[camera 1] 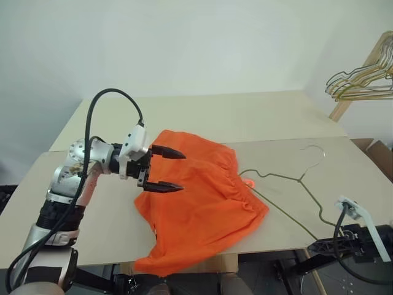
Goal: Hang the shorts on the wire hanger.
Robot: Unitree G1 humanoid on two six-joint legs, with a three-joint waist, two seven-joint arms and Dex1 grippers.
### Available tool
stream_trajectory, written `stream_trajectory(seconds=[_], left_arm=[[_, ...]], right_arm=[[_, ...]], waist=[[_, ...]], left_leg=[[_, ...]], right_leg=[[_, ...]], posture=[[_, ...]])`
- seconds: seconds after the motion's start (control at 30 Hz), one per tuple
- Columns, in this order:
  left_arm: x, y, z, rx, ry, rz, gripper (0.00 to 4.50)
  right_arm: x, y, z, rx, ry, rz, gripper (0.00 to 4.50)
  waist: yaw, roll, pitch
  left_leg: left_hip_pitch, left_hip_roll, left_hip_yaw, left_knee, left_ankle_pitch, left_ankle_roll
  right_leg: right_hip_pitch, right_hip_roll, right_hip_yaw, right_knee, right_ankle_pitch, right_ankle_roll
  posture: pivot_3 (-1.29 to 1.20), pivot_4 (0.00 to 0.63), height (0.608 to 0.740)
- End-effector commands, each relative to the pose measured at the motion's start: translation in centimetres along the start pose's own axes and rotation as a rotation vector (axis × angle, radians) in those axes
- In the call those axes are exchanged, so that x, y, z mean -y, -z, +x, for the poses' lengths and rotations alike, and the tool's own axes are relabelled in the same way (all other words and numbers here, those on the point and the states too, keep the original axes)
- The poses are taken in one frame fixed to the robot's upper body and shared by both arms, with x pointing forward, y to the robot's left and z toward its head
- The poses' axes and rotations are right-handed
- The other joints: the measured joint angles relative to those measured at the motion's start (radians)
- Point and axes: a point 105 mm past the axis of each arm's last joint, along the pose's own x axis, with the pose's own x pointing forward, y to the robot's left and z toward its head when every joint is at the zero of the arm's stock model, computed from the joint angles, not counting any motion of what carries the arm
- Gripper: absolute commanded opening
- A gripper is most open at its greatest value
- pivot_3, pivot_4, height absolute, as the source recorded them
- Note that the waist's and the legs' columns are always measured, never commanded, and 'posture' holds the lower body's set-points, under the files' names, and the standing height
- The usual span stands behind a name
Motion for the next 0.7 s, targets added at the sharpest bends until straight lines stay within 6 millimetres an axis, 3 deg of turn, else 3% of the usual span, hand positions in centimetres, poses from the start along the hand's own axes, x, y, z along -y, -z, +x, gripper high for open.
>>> stream_trajectory(seconds=[0.03,0.17,0.23,0.37,0.53,0.7], left_arm=[[-0.1,-1.0,-0.5,-0.007,-0.018,0.049,4.45],[-0.2,-0.9,-0.7,-0.016,-0.031,0.053,4.45],[-0.1,-0.8,-0.7,-0.018,-0.033,0.054,4.45],[-0.1,-0.8,-0.6,-0.02,-0.036,0.059,4.45],[-0.2,-0.8,-0.7,-0.024,-0.04,0.063,4.45],[-0.1,-0.7,-0.8,-0.03,-0.039,0.063,4.45]], right_arm=[[-1.5,-0.2,-0.4,-0.016,-0.08,-0.042,0.0],[-2.0,0.6,-1.1,-0.059,-0.105,-0.055,0.0],[-1.2,0.8,-0.9,-0.077,-0.06,-0.053,0.0],[0.9,-1.0,-0.1,-0.018,0.031,-0.002,0.0],[1.9,-2.0,0.0,0.013,0.062,0.041,0.0],[0.5,-2.0,0.5,-0.035,-0.023,0.0,0.0]], waist=[[0.007,0.0,0.0],[0.022,0.0,0.0],[0.028,0.0,0.0],[0.029,-0.001,0.0],[0.041,0.0,0.0],[0.049,0.0,0.0]], left_leg=[[0.0,0.0,0.0,0.0,0.0,0.0],[0.0,0.0,0.0,0.0,0.0,0.0],[0.0,0.0,0.0,0.0,0.0,0.0],[0.001,0.0,0.001,0.0,0.0,0.0],[0.0,0.0,0.001,0.0,0.0,0.0],[0.0,0.0,0.001,0.0,0.0,0.0]], right_leg=[[0.0,0.0,0.0,0.0,0.0,0.0],[0.0,0.0,0.0,0.0,0.0,0.0],[0.0,0.0,-0.001,0.0,0.0,0.0],[0.0,0.0,0.0,0.0,0.0,0.0],[-0.001,0.0,0.0,0.0,0.001,0.0],[-0.002,0.0,0.0,0.0,0.001,-0.001]], posture=[[-0.11,0.035,0.74],[-0.1,0.032,0.74],[-0.1,0.031,0.74],[-0.1,0.028,0.74],[-0.09,0.03,0.74],[-0.07,0.03,0.74]])
